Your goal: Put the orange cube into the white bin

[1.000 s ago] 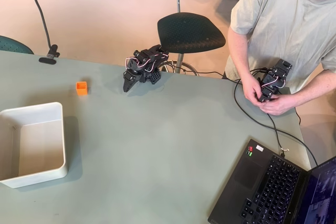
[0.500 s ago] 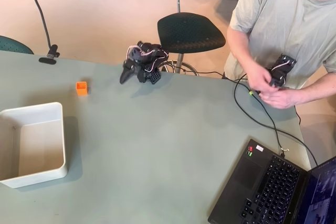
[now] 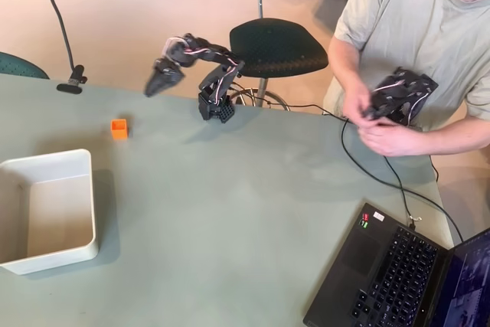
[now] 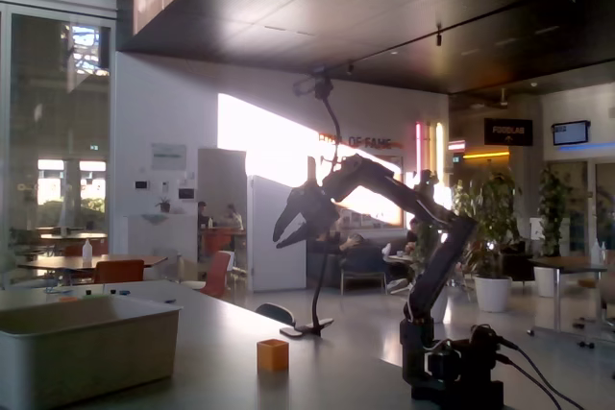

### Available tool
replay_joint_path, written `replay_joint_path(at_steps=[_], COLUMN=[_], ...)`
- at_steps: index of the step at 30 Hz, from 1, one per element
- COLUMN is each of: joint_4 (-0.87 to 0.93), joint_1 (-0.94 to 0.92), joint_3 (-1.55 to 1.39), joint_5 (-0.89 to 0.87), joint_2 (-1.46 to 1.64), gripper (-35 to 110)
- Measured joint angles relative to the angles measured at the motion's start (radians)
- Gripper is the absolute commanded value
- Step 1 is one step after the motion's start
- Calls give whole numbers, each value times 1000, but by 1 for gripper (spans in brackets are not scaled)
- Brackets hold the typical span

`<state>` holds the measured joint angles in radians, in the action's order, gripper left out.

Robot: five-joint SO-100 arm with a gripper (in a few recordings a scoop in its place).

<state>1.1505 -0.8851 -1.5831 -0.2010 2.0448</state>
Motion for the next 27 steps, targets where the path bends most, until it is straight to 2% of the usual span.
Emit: replay_joint_path(at_steps=[6,9,21,27], joint_4=[87,98,112,190], joint_1=[-126,-126,-140,-133], joint_3=[189,253,314,321], joint_5=[0,-2,-91,-97], joint_2=[-425,-557,-753,-779], gripper=[4,6,44,54])
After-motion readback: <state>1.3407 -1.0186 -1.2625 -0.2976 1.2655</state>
